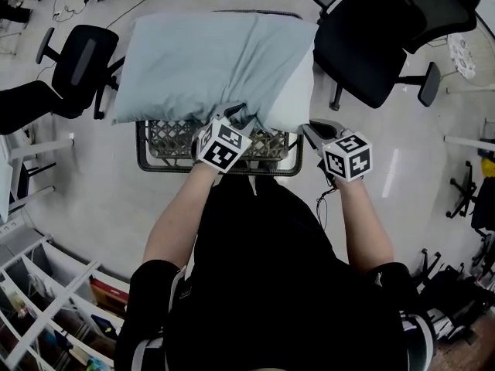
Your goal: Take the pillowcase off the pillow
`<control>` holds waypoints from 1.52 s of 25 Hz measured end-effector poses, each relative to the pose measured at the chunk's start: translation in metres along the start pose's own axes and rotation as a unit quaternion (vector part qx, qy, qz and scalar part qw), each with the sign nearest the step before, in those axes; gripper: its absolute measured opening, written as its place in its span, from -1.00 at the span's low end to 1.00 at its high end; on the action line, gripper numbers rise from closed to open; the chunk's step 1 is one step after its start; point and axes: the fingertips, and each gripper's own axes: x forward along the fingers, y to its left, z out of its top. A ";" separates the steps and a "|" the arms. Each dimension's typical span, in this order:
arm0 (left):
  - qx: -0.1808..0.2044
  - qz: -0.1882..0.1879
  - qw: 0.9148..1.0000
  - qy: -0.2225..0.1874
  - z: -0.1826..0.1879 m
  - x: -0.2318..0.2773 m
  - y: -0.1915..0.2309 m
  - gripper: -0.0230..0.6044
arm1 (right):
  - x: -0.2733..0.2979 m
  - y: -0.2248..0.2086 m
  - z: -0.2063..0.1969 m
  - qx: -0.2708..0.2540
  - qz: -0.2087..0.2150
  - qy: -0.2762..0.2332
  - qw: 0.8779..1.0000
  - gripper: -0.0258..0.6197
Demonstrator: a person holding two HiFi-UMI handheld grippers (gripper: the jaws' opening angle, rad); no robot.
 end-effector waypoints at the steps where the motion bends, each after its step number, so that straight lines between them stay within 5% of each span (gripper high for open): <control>1: 0.006 0.010 1.000 0.012 -0.004 0.003 0.004 -0.60 | -0.001 0.000 -0.002 0.001 -0.006 -0.002 1.000 -0.82; 3: 0.015 0.023 0.999 0.033 -0.012 0.003 0.010 -0.88 | -0.002 0.000 -0.008 0.004 -0.014 -0.004 1.000 -0.82; 6: 0.010 0.030 0.998 0.053 -0.027 -0.001 0.014 -0.90 | 0.000 -0.001 -0.027 0.014 -0.014 0.002 1.000 -0.82; 12: -0.064 -0.002 0.995 0.080 -0.079 -0.010 0.009 -0.90 | 0.014 0.023 -0.094 0.047 0.031 0.052 0.997 -0.82; 16: -0.065 -0.024 0.995 0.067 -0.063 -0.018 0.006 -0.68 | 0.020 0.016 -0.117 0.074 0.063 0.098 0.990 -0.72; 18: -0.065 -0.021 0.997 0.042 -0.037 -0.023 0.016 -0.63 | 0.017 0.003 -0.119 0.062 0.058 0.117 0.989 -0.47; 20: -0.055 -0.013 0.998 0.024 -0.011 -0.020 0.030 -0.61 | 0.015 -0.009 -0.114 0.048 0.054 0.123 0.990 -0.30; 24: -0.010 -0.006 1.000 0.019 0.031 0.005 0.054 -0.59 | 0.012 -0.041 -0.076 0.048 0.040 0.081 0.995 -0.35; 28: 0.017 -0.010 1.000 0.022 0.070 0.043 0.074 -0.56 | 0.020 -0.105 -0.016 0.091 -0.024 0.019 0.995 -0.35; 32: 0.015 0.009 0.999 0.030 0.098 0.086 0.108 -0.46 | 0.056 -0.159 0.019 0.065 -0.069 0.036 0.995 -0.35; 35: 0.010 0.016 0.999 0.038 0.109 0.111 0.132 -0.42 | 0.088 -0.175 0.028 0.061 -0.045 0.053 0.996 -0.32; 38: 0.007 0.014 0.998 0.063 0.106 0.133 0.151 -0.29 | 0.120 -0.170 0.028 0.086 0.019 0.049 0.995 -0.06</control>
